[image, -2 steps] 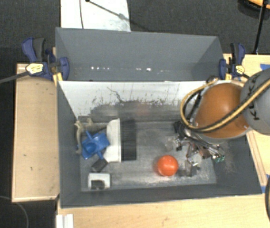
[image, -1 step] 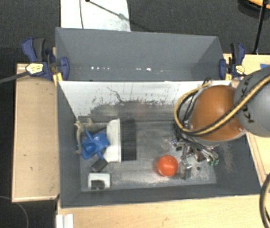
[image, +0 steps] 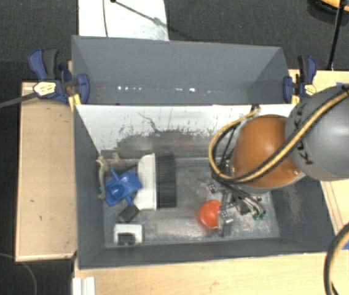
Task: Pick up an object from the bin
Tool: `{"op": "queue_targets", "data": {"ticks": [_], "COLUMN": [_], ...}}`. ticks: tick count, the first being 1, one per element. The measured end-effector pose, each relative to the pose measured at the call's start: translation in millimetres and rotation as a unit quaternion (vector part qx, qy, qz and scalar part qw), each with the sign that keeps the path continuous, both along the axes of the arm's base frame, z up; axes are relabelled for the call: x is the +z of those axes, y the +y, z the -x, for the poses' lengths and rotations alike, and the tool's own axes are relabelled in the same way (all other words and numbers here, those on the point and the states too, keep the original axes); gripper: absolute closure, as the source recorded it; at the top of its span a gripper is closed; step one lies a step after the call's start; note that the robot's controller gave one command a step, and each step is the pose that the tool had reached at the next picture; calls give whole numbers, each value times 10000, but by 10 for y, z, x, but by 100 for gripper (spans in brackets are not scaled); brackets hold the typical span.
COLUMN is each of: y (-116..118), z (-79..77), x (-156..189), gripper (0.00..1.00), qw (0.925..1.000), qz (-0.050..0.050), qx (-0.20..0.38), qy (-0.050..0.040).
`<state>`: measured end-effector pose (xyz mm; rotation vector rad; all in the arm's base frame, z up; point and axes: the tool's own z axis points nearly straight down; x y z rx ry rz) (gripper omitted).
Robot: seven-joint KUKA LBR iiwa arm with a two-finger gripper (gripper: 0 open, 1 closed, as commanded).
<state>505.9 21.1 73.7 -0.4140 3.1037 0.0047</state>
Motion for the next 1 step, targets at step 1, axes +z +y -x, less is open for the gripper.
{"op": "queue_targets", "data": {"ticks": [1], "y": [-138], "z": [23], "x": [-33], "gripper": [100], "qw": [9956], "qz": [33], "qx": [939], "qy": [1]}}
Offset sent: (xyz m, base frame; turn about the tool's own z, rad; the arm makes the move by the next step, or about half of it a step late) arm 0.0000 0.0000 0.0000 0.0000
